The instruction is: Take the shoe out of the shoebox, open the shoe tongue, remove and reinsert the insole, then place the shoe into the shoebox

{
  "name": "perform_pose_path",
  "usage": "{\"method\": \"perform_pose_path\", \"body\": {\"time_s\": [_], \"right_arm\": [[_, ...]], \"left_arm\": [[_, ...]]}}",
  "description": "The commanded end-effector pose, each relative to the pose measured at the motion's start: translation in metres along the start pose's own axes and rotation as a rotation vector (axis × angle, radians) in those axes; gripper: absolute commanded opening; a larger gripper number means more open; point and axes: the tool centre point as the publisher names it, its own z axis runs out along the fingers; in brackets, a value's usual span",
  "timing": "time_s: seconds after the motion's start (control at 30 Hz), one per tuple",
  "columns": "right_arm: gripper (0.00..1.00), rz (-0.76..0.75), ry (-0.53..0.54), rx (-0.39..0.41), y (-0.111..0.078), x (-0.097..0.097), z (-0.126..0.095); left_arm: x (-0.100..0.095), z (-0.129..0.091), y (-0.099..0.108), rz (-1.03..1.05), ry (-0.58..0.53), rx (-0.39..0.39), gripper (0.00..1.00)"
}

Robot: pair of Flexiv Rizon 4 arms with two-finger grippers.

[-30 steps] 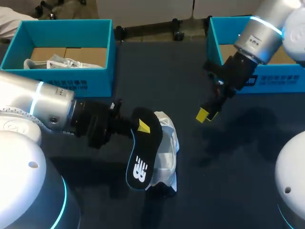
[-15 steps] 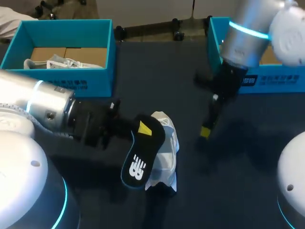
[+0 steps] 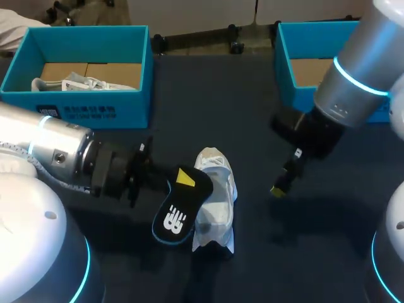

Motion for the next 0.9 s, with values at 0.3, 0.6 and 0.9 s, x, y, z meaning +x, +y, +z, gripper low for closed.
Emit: {"method": "perform_pose_path", "body": {"time_s": [0.3, 0.6, 0.9], "right_arm": [[1.00, -0.311, -0.108, 0.146, 0.009, 0.025, 0.047], [1.00, -0.366, -0.100, 0.204, 0.015, 0.036, 0.076], [1.00, -0.366, -0.100, 0.204, 0.015, 0.036, 0.076]], "left_arm": [[0.021, 0.012, -0.015, -0.111, -0.061, 0.071, 0.00], [0.034, 0.020, -0.022, -0.148, -0.079, 0.078, 0.00], [0.034, 0.020, -0.022, -0.148, -0.079, 0.078, 0.00]]}}
